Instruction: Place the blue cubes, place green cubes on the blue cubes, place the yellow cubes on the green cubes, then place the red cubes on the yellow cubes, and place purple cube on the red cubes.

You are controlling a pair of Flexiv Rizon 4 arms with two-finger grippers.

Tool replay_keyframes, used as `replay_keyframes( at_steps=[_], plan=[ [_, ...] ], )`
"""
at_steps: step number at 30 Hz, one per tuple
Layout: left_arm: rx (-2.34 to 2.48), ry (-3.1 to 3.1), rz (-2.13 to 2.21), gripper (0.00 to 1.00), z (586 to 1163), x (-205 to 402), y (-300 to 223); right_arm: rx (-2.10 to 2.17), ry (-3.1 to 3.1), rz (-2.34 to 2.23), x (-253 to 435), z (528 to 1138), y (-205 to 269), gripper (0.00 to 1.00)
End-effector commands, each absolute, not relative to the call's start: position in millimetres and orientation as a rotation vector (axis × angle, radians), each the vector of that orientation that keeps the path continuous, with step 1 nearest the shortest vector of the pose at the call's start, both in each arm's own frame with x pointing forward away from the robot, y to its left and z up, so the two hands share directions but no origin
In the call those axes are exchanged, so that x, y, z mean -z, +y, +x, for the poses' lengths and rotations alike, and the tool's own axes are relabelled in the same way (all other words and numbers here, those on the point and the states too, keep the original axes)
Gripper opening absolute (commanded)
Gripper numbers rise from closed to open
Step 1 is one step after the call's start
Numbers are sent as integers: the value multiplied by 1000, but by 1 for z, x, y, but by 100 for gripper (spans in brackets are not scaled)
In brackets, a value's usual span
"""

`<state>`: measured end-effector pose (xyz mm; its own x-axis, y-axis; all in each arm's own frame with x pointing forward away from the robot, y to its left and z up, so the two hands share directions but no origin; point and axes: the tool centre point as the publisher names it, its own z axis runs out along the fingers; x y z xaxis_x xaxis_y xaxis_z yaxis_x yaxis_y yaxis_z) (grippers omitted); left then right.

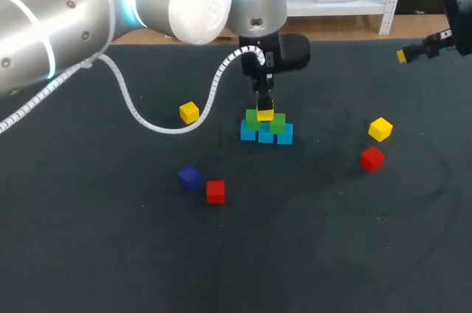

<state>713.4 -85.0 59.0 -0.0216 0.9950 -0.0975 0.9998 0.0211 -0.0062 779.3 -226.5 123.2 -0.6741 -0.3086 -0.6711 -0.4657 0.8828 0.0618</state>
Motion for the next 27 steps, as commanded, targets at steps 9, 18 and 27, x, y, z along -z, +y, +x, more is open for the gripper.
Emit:
replay_keyframes(
  at_steps=[9, 18, 27],
  plan=[
    [111, 2200, 2171, 17, 712, -57, -87, -292, 2360, -551, -123, 779, -225, 100],
    [111, 2208, 2154, 100, 714, -59, -85, -292, 2360, -551, -123, 779, -225, 100],
    [140, 2221, 2106, 100, 715, -73, -79, -292, 2360, -551, -123, 779, -225, 100]
  ],
)
